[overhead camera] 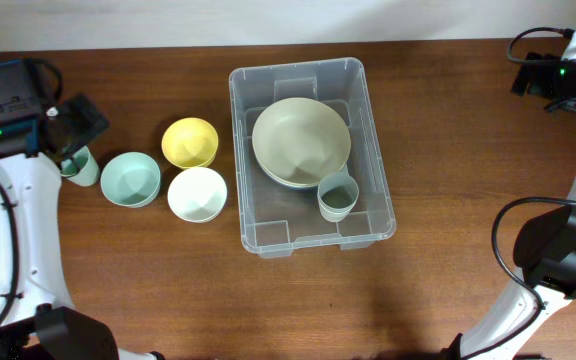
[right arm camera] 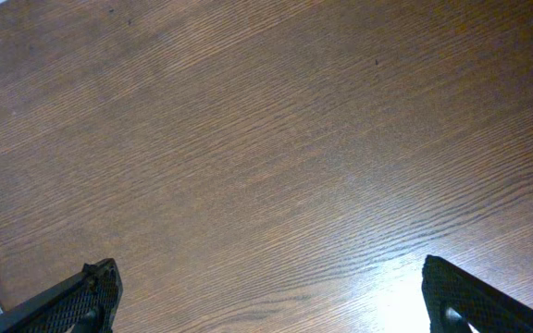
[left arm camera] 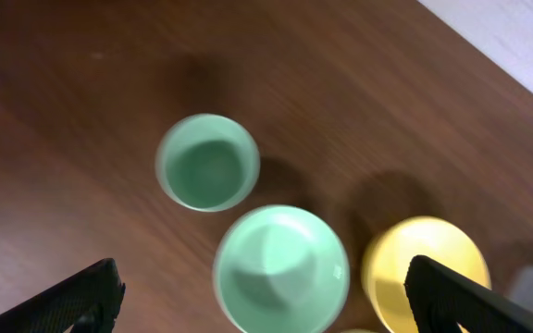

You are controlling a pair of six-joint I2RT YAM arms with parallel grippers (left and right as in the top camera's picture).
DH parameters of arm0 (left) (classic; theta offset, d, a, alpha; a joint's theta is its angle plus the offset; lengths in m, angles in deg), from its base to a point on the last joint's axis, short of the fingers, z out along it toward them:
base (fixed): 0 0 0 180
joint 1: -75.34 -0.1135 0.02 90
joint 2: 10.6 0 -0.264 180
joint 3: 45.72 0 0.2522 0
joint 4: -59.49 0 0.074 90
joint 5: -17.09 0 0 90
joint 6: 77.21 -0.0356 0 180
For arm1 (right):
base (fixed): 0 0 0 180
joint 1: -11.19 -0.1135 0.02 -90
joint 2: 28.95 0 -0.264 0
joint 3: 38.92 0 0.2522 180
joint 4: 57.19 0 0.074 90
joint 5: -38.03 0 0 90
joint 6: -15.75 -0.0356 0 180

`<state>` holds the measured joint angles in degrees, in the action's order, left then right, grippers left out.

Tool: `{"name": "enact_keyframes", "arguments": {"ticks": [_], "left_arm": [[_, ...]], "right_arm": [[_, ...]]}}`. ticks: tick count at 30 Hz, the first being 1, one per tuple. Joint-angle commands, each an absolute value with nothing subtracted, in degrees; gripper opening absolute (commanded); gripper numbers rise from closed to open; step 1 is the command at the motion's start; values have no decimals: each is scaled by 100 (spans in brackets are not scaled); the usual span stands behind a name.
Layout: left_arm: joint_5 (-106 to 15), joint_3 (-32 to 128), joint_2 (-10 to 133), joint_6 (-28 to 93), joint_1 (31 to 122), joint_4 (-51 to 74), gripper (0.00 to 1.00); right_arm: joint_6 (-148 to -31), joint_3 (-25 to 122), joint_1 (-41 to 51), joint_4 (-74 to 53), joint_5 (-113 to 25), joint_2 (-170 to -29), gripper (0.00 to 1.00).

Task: Pack container
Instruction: 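Open the left gripper and withdraw it to the left, then position the left gripper over the light teal cup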

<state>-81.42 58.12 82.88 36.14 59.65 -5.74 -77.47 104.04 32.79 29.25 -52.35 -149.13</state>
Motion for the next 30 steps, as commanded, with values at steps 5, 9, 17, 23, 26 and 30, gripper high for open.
{"name": "enact_keyframes", "arguments": {"ticks": [5,9,17,23,26,30], "left_arm": [[-8833,5902,8399,3085,5753,-576,98],[-8925,5900,8812,3085,5753,-556,96],[-8916,5900,9999,2860,5753,-139,95],[-8573,5900,10563,2311,5753,484,91],[-8575,5900,10587,2303,5753,545,76],[-8579,5900,10587,2292,5753,631,30]], "right_arm": [[-7793,10490,3282,2925,-5222,-14832,99],[-7793,10490,3282,2925,-5224,-14832,99],[-7793,10490,3282,2925,-5222,-14832,99],[-7793,10490,3282,2925,-5222,-14832,99],[-7793,10490,3282,2925,-5222,-14832,99],[-7793,10490,3282,2925,-5224,-14832,99]]}}
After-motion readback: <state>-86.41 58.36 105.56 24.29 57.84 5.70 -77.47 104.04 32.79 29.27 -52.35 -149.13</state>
